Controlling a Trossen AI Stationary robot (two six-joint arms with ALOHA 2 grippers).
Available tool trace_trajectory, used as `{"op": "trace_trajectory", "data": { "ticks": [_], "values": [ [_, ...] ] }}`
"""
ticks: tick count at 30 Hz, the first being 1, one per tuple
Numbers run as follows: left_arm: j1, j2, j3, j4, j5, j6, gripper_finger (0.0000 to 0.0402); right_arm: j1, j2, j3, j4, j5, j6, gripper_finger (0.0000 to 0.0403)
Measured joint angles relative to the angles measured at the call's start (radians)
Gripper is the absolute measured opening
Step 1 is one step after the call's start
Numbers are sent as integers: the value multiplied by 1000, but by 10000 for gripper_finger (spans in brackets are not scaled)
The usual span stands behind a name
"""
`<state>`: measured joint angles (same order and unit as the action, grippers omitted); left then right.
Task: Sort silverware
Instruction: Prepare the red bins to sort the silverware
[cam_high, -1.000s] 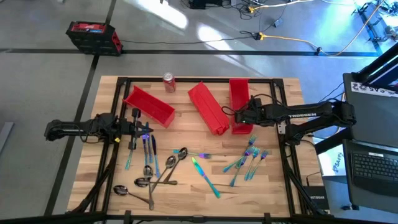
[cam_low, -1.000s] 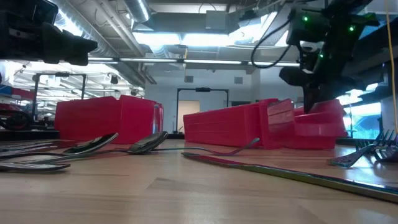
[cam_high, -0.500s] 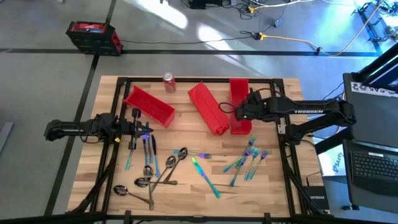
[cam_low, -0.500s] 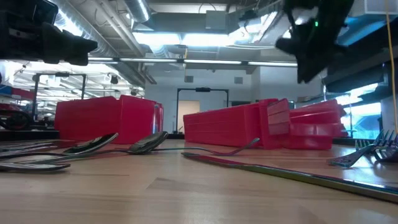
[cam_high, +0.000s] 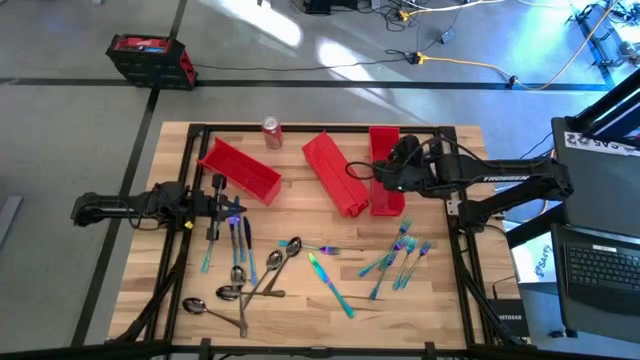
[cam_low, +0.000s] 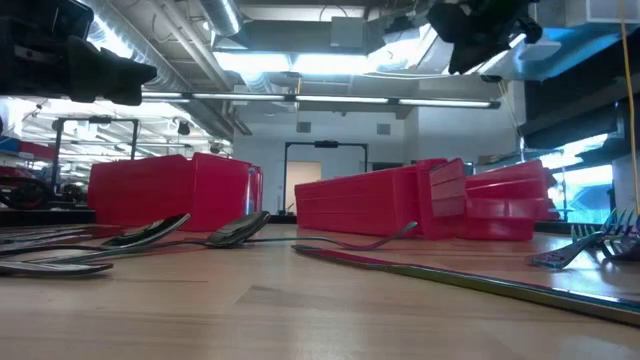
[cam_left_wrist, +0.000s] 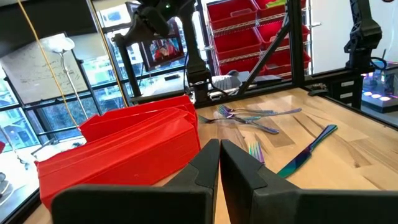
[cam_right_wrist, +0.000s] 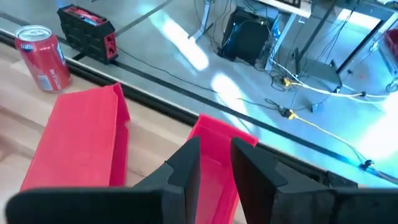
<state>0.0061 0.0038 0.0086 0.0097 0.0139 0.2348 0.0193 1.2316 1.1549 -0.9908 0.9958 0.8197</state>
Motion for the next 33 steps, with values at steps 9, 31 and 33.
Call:
{"op": "trace_trajectory", "data": {
  "ticks": [9,31,33],
  "values": [
    [-1,0,-1,29,-55,-138,0,1,0,0,30,39,-25,74],
    [-1,0,-1,402,-26,-732,0,1,10,-5,118,-196,-70,74],
    [-1,0,-1,495,-6,-752,0,1,20,-5,140,-203,-86,74]
  ]
}}
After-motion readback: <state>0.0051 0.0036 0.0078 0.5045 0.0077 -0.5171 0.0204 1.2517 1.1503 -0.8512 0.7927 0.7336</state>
